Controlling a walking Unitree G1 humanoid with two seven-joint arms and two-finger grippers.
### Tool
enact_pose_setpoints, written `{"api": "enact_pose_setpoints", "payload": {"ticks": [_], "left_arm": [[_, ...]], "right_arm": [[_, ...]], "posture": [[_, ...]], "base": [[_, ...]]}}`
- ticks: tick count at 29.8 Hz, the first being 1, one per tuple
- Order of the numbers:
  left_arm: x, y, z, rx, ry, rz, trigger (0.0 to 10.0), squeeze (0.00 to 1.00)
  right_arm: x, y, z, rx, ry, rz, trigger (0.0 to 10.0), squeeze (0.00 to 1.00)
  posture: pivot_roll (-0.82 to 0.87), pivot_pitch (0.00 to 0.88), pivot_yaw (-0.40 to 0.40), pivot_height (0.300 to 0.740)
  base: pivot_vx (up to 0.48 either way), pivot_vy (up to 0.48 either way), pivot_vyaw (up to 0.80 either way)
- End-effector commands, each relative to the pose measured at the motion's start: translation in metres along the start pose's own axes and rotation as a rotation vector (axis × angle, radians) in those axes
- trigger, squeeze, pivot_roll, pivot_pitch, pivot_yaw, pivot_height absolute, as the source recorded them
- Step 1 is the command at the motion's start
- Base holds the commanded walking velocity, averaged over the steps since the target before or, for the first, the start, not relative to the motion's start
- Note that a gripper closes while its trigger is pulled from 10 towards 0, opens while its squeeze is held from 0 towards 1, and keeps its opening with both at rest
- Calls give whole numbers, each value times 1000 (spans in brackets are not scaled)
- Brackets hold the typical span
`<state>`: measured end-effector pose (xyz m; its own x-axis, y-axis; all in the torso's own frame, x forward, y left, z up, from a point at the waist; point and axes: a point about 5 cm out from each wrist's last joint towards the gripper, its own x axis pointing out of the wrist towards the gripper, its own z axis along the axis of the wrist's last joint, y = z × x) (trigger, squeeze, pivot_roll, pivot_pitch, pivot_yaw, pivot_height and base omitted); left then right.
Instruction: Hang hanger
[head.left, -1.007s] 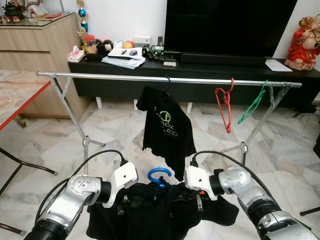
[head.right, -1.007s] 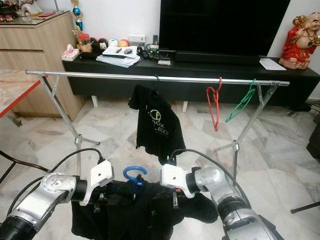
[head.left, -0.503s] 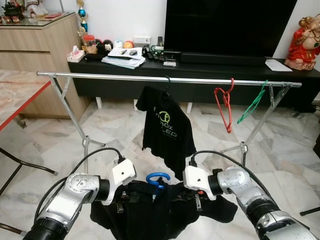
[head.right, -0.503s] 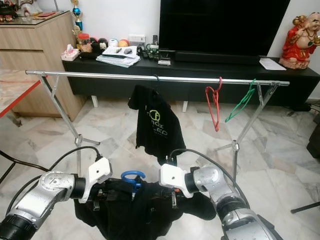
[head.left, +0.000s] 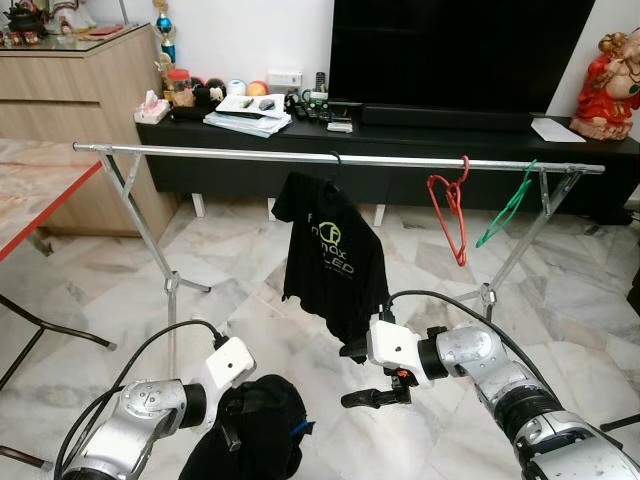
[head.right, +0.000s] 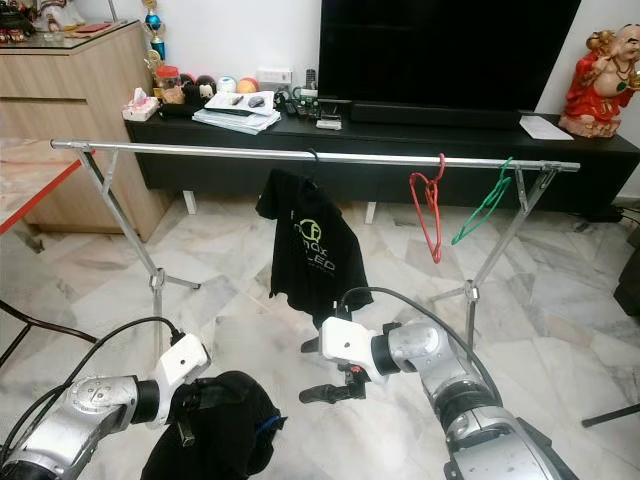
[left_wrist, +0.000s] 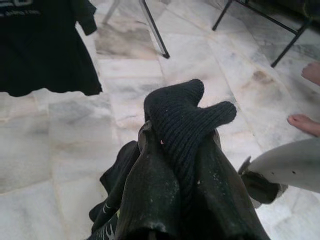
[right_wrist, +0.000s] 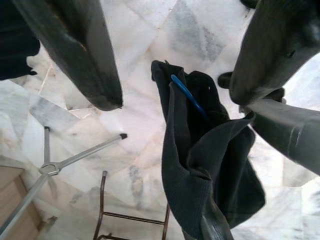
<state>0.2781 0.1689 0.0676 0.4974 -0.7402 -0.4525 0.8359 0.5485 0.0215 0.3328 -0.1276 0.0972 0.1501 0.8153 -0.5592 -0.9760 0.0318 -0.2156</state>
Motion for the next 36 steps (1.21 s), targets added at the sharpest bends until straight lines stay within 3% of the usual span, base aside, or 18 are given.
{"api": "enact_pose_setpoints", "payload": {"ticks": [1, 5, 6, 7, 8, 9, 15, 20, 26, 36], "left_arm": [[-2, 2, 6, 1, -53, 14, 0, 0], [-4, 1, 7, 1, -61, 11, 0, 0], [-4, 1, 8, 3, -63, 10, 0, 0], [-4, 1, 8, 3, -63, 10, 0, 0], [-5, 1, 10, 6, -66, 10, 0, 0], [-5, 3, 14, 14, -76, 7, 0, 0], [-4, 6, 27, 35, -99, -9, 0, 0], [-5, 5, 42, 61, -125, -58, 0, 0], [-6, 1, 55, 98, -144, -88, 0, 0], [-8, -3, 67, 137, -154, -123, 0, 0]], "right_arm": [[-2, -2, -2, 1, 14, -45, 10000, 1000], [-4, -5, -9, 14, 50, -163, 10000, 1000], [-4, -3, -11, 9, 52, -160, 10000, 929], [-4, -3, -11, 9, 52, -160, 10000, 929], [-4, 0, -13, 7, 59, -140, 10000, 533], [-3, 8, -20, -8, 98, -83, 10000, 0], [0, 31, -42, -42, 227, 55, 10000, 0], [6, 49, -60, -78, 322, 75, 10000, 0], [12, 54, -70, -118, 390, -5, 10000, 0], [22, 52, -68, -128, 368, -169, 10000, 0]], "posture": [[86, 5, -30, 740], [87, 4, -30, 740], [87, 4, -30, 740], [87, 4, -30, 740], [87, 4, -30, 740], [81, 0, -26, 740], [82, 0, -27, 740], [78, 0, -27, 740], [82, 0, -28, 740], [86, 0, -26, 740]], "base": [[0, 0, 0], [0, 0, 0], [0, 0, 0], [0, 0, 0], [0, 0, 0], [0, 0, 0], [0, 0, 0], [0, 0, 0], [0, 0, 0], [0, 0, 0]]}}
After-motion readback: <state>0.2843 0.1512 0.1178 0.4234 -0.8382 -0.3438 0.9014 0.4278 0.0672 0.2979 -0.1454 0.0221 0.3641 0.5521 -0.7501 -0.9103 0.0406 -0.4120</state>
